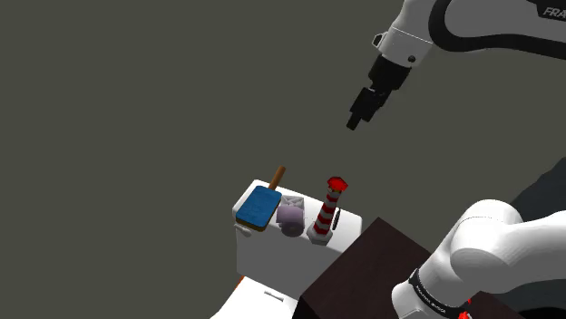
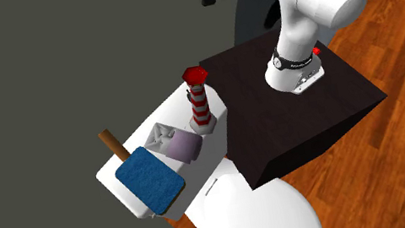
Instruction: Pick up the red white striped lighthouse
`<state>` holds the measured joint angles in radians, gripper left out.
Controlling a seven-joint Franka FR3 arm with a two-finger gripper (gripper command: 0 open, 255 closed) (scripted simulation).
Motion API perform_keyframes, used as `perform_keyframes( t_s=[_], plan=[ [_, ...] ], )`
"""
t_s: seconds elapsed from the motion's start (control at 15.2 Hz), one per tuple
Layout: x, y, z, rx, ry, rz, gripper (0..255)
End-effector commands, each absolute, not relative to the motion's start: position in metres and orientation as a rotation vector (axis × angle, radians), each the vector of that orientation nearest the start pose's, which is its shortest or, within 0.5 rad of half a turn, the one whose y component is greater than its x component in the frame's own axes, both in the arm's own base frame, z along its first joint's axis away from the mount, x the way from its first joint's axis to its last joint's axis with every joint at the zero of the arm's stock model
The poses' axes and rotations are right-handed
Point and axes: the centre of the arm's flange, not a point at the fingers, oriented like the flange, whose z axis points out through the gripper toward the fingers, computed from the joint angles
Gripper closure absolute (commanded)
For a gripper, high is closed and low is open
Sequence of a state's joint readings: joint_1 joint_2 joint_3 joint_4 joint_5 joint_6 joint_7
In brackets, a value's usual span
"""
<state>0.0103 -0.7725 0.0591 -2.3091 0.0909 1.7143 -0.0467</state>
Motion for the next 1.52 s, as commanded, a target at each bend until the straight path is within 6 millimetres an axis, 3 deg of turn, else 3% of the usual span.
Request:
perform_keyframes(
  t_s=[0.0, 0.53, 1.06, 1.45],
  plan=[
    [0.324, 0.038, 0.622, -3.076, -0.151, -0.273, 0],
    [0.302, 0.06, 0.511, -3.25, 0.024, -0.495, 0],
    [0.297, 0.064, 0.396, -3.395, 0.222, -0.74, 0],
    [0.298, 0.064, 0.367, -3.398, 0.227, -0.746, 0]
  ],
)
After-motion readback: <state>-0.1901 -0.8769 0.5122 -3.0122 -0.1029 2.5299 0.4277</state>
